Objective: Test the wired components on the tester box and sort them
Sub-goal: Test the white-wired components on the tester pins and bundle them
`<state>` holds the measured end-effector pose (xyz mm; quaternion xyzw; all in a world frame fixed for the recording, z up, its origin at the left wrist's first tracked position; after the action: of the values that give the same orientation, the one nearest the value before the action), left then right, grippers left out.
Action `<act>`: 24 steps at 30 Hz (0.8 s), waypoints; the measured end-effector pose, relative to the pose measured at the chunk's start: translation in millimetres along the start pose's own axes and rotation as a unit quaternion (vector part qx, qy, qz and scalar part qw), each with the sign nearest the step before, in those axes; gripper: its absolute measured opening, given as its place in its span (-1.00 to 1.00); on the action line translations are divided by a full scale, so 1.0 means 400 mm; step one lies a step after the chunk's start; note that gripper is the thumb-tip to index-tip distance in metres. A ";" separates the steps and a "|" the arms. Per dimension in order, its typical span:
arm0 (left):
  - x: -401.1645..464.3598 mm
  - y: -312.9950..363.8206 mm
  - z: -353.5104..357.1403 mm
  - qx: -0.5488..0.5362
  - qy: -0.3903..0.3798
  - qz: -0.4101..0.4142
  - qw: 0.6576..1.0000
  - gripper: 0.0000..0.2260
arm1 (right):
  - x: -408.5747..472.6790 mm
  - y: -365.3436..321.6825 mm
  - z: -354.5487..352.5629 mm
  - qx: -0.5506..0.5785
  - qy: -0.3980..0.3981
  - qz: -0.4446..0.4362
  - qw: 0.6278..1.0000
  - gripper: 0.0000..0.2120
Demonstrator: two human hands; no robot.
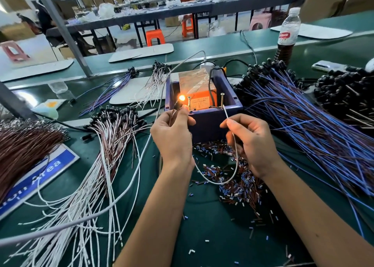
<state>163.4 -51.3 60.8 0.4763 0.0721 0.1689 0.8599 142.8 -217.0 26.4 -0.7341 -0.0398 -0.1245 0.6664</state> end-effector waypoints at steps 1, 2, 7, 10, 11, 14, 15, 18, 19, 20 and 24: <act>0.001 0.000 0.000 0.008 -0.002 0.004 1.000 -0.56 | 0.001 0.000 -0.001 -0.002 -0.001 -0.001 1.000 -0.83; 0.001 0.001 -0.001 0.013 -0.004 0.007 1.000 -0.56 | 0.001 0.001 -0.002 -0.005 -0.001 -0.003 1.000 -0.83; -0.002 0.006 -0.003 0.013 -0.004 0.008 1.000 -0.56 | 0.005 0.003 -0.003 -0.012 -0.008 -0.003 1.000 -0.82; -0.012 0.009 -0.006 0.002 0.009 0.029 1.000 -0.59 | 0.005 0.002 -0.005 -0.010 -0.003 -0.006 1.000 -0.80; -0.017 0.010 -0.008 -0.006 0.018 0.046 0.999 -0.62 | 0.004 0.002 -0.006 -0.007 -0.001 -0.007 1.000 -0.79; -0.042 0.015 -0.001 -0.019 0.021 0.094 0.995 -0.65 | 0.001 -0.001 -0.007 -0.006 0.009 -0.012 1.000 -0.79; -0.052 0.017 0.010 -0.016 0.007 0.101 0.995 -0.65 | -0.002 -0.005 -0.011 -0.004 0.016 -0.017 1.000 -0.79; -0.087 0.027 0.063 0.013 -0.067 0.109 0.992 -0.66 | -0.007 -0.016 -0.029 -0.038 0.048 -0.037 0.997 -0.80; -0.097 0.033 0.085 0.022 -0.090 0.111 0.989 -0.67 | -0.010 -0.018 -0.036 -0.083 0.053 -0.043 0.994 -0.81; -0.104 0.038 0.106 0.027 -0.106 0.117 0.987 -0.68 | -0.013 -0.018 -0.044 -0.137 0.049 -0.043 0.988 -0.81; -0.118 0.059 0.204 0.043 -0.117 0.146 0.981 -0.74 | -0.033 -0.026 -0.086 -0.344 -0.053 -0.038 0.937 -0.88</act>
<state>137.3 -121.5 122.8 0.5347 -0.0920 0.2327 0.8072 123.2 -248.3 36.0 -0.9219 -0.0574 -0.1171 0.3648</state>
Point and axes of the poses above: each hand's wrist, its own x-axis towards the middle knuckle, its own z-axis out of the palm, y = z × x, the point moved 2 cm from there along x, towards the middle knuckle, and after that the axes turned 13 degrees about -x, right-handed, at the moved point
